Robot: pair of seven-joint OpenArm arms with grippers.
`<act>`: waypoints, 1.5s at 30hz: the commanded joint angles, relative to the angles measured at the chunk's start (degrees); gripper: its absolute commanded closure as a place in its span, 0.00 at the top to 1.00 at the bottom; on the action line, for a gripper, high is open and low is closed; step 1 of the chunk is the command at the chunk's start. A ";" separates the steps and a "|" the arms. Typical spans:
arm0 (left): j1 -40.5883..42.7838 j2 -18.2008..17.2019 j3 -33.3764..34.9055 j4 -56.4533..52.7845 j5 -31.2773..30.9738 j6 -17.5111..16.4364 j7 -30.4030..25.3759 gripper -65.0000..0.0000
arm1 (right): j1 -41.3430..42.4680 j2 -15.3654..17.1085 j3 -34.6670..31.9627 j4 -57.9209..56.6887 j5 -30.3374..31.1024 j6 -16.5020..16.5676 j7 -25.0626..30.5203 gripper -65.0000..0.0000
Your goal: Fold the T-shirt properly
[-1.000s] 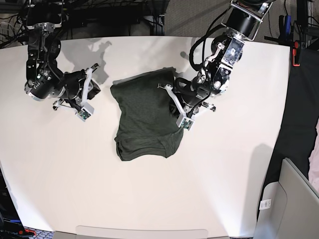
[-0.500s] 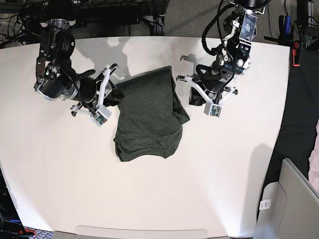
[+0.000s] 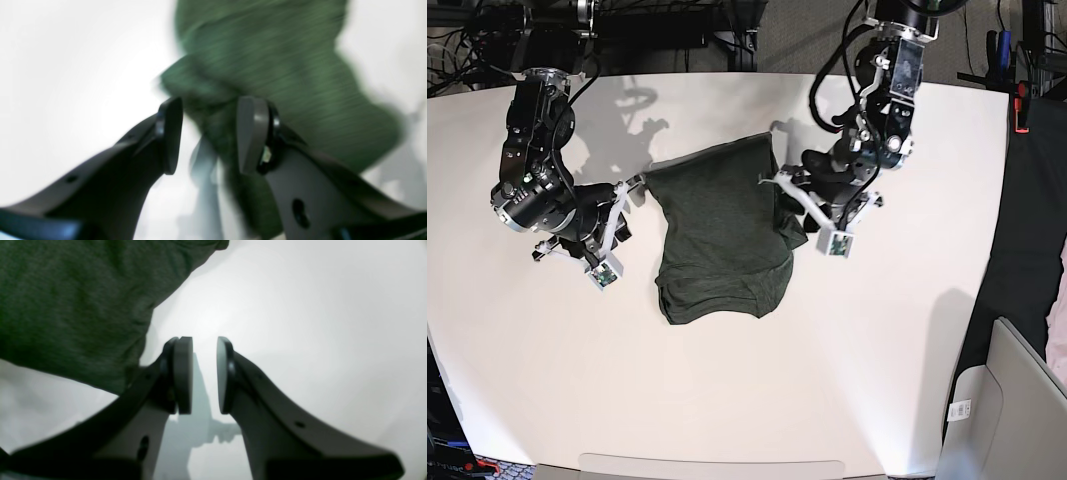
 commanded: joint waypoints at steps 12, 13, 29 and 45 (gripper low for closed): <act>-0.83 1.10 -0.14 0.07 -7.77 -0.23 -0.78 0.41 | 1.12 0.30 4.17 0.70 0.85 0.14 1.02 0.17; -0.92 1.10 -0.14 -0.01 -8.38 -0.23 -0.78 0.41 | 1.03 0.30 4.17 0.70 0.85 0.14 1.02 0.17; -1.01 1.28 -0.14 -4.67 -8.56 -0.32 -1.39 0.12 | 0.07 0.56 7.87 0.70 1.02 0.14 0.94 0.17; 3.04 1.01 -0.32 2.01 -8.29 0.03 -1.39 0.07 | 0.51 0.30 7.78 -0.71 0.85 0.14 0.94 0.17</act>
